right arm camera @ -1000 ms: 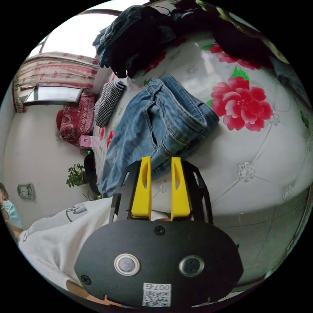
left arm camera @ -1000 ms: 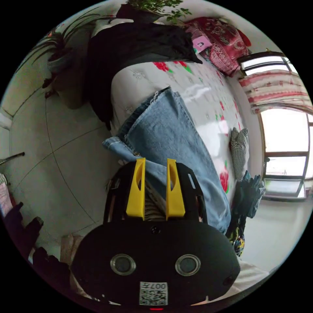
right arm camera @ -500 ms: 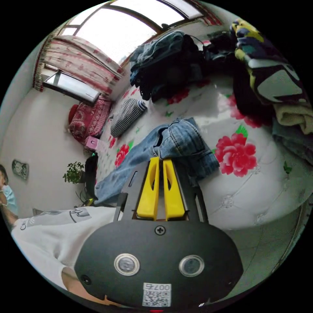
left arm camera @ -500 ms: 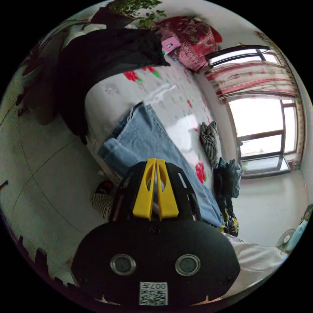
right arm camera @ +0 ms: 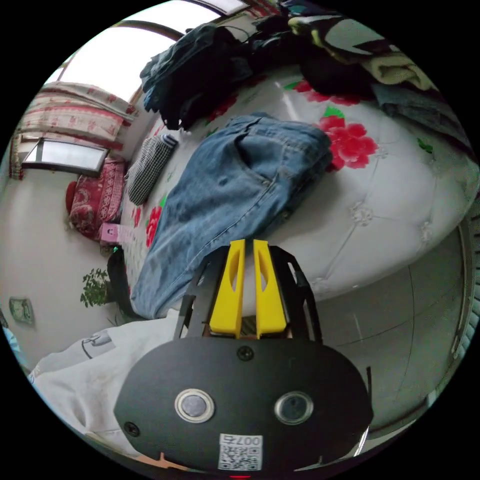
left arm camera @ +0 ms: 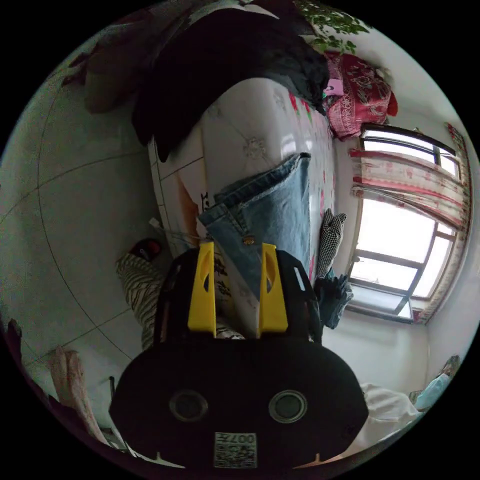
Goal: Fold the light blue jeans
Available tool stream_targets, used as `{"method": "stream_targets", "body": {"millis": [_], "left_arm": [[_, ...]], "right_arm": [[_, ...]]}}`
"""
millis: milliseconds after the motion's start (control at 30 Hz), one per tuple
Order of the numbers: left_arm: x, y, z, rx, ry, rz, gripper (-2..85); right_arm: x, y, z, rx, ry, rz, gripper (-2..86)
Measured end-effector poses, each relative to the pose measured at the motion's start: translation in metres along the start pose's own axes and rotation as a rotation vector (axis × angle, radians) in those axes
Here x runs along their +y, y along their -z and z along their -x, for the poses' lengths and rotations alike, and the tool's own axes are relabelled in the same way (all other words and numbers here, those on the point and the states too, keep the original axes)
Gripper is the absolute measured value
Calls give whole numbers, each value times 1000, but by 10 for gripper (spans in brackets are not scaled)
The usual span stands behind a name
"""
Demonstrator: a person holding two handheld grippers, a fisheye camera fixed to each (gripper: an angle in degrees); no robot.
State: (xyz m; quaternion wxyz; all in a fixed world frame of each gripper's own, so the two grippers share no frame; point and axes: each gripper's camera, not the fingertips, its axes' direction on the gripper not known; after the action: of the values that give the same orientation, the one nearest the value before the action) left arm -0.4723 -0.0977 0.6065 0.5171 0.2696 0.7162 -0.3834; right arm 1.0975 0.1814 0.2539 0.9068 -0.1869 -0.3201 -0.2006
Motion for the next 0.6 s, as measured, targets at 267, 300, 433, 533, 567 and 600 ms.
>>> {"method": "stream_targets", "body": {"millis": [267, 300, 433, 533, 567, 600], "left_arm": [[-8, -12, 6, 119, 33, 31, -5], [-10, -6, -3, 113, -18, 49, -7], [-11, 32, -38, 186, -124, 66, -9], [-7, 57, -83, 304, -246, 53, -10], [-8, 61, -93, 319, -272, 54, -10], [-12, 67, -117, 358, -338, 51, -10]], "right_arm": [[23, -92, 77, -82, 234, 137, 1], [24, -98, 82, -83, 250, 144, 1], [37, -134, 111, -84, 342, 186, 0], [44, -160, 124, -119, 382, 214, 0], [46, -171, 129, -127, 394, 220, 0], [47, -176, 131, -132, 399, 222, 0]]}}
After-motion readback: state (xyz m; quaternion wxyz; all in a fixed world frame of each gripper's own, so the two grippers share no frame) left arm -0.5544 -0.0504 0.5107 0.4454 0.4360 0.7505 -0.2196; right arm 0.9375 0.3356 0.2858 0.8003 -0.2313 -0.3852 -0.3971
